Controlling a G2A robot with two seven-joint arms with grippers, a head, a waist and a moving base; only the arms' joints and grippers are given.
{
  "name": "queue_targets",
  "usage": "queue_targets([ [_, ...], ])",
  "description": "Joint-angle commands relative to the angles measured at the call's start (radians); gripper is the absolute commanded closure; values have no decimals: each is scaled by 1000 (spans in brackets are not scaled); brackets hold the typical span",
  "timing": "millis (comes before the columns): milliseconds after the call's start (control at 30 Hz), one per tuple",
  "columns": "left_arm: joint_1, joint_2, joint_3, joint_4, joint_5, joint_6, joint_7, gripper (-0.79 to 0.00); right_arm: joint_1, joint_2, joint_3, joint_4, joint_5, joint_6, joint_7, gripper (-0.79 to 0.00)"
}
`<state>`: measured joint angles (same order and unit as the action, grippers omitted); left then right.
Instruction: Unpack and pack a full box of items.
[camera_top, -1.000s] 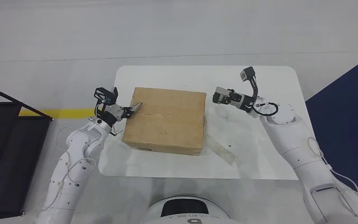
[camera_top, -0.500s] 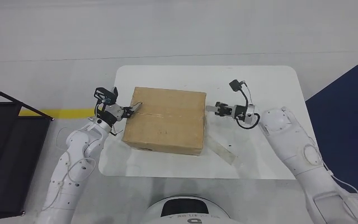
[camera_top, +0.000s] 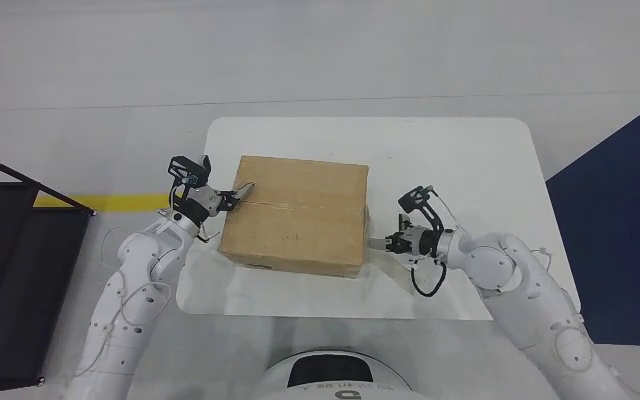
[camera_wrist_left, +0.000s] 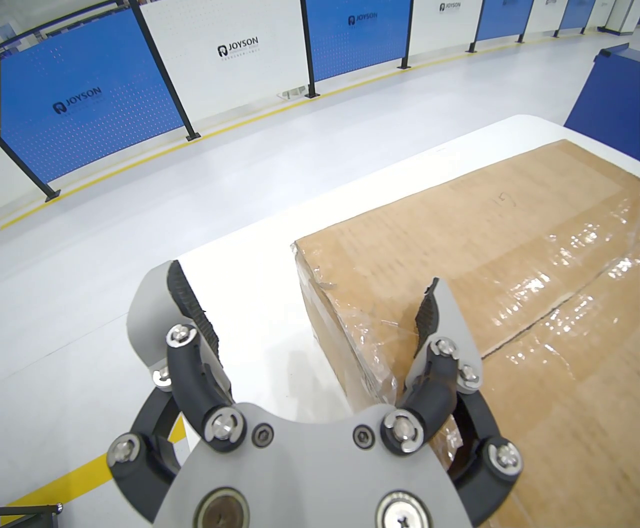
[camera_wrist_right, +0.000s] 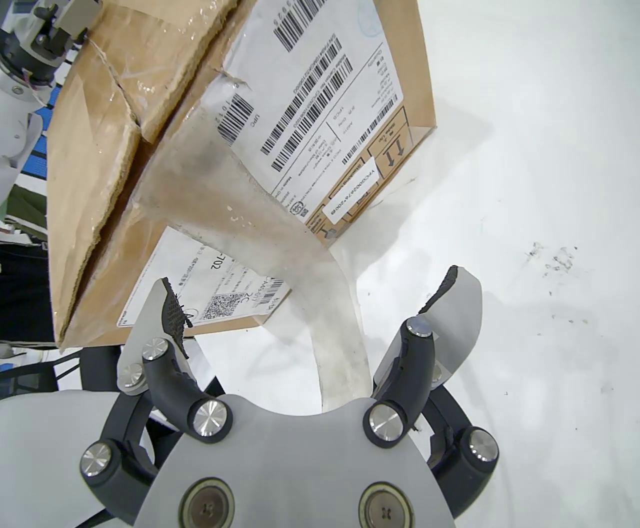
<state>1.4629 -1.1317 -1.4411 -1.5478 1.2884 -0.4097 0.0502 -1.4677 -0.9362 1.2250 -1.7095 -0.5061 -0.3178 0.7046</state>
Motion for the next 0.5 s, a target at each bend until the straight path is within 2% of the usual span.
queue_targets([
  [0, 0, 0, 0, 0, 0, 0, 0, -785, -9, -1, 0, -13, -17, 30, -19, -785],
  [300, 0, 0, 0, 0, 0, 0, 0, -785, -40, -16, -36, -64, -117, 185, -150, -785],
  [467, 0, 0, 0, 0, 0, 0, 0, -785, -17, -28, -50, -53, -97, 245, -199, -785],
])
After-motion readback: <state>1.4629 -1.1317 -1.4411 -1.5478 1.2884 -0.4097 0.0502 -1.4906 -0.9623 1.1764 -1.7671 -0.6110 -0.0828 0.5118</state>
